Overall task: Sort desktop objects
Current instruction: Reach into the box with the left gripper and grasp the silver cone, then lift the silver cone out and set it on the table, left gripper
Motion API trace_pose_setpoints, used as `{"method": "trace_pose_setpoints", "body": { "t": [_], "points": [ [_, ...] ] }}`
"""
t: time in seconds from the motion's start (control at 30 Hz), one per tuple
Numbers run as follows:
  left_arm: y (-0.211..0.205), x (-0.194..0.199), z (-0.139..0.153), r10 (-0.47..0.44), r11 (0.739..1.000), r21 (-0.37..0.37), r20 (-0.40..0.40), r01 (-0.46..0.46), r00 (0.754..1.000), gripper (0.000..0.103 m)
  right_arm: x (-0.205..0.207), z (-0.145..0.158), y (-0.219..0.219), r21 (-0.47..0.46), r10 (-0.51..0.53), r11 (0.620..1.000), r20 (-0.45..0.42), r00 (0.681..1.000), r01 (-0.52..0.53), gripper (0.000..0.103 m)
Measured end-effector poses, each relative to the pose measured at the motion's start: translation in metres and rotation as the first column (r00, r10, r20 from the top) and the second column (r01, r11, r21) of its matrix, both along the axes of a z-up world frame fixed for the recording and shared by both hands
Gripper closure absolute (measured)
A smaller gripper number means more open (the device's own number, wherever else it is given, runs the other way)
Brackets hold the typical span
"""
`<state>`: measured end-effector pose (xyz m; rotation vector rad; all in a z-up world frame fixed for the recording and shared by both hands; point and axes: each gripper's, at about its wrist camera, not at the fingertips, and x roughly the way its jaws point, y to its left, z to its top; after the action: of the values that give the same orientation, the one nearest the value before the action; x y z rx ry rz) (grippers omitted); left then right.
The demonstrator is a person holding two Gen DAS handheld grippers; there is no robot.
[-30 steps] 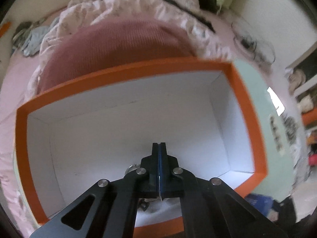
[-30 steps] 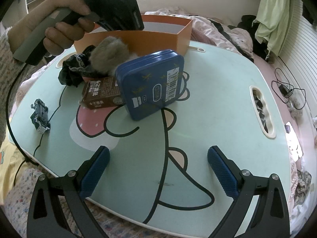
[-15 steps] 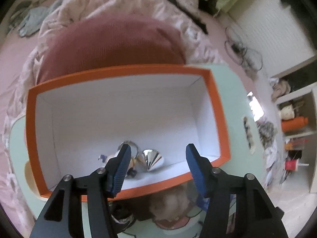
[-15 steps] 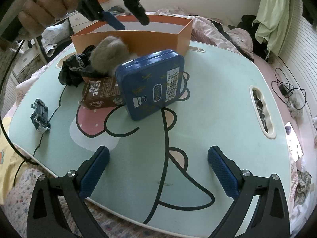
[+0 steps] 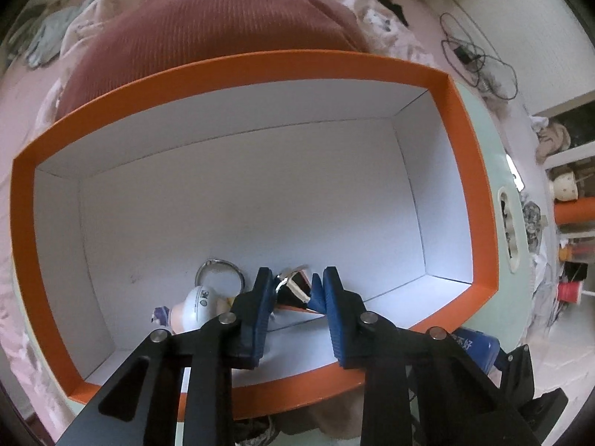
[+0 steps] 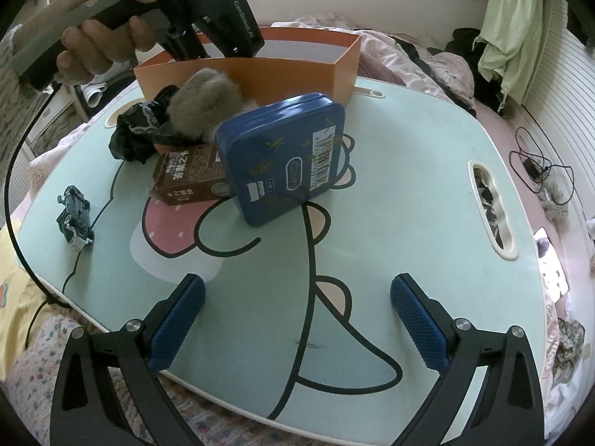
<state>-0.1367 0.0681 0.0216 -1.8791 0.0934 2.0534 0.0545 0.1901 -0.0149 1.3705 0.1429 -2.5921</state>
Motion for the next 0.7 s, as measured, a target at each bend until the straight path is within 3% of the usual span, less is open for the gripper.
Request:
{"method": "trace_pose_setpoints", "body": {
  "t": [0.17,0.3,0.4,0.5,0.6,0.7],
  "points": [
    [-0.012,0.002,0.011,0.018,0.999,0.046,-0.069,-0.015,0.997,0.077,0.000,0.000,0.000,-0.001,0.000,1.000,0.001,1.000,0.000,0.003],
    [-0.025,0.011,0.048,0.049,0.985,0.173,-0.154,-0.022,0.987,0.077,-0.001,0.000,0.000,0.000,-0.002,1.000,0.000,1.000,0.002,0.002],
    [-0.038,0.038,0.081,0.062,0.969,0.246,-0.247,0.000,0.967,0.077,-0.001,0.000,0.000,0.000,-0.002,1.000,0.001,1.000,0.002,0.002],
    [-0.045,0.068,0.095,0.063,0.961,0.275,-0.329,0.032,0.942,0.077,-0.001,0.000,0.000,0.000,-0.002,1.000,0.000,1.000,0.002,0.002],
    [-0.051,0.092,0.094,0.063,0.955,0.291,-0.359,0.048,0.931,0.077,-0.001,0.000,0.000,0.000,-0.002,1.000,0.001,1.000,0.002,0.002],
    [-0.056,0.112,0.072,0.069,0.949,0.311,-0.335,0.041,0.940,0.077,-0.002,0.000,0.000,0.000,-0.003,1.000,0.001,1.000,0.003,0.002]
  ]
}}
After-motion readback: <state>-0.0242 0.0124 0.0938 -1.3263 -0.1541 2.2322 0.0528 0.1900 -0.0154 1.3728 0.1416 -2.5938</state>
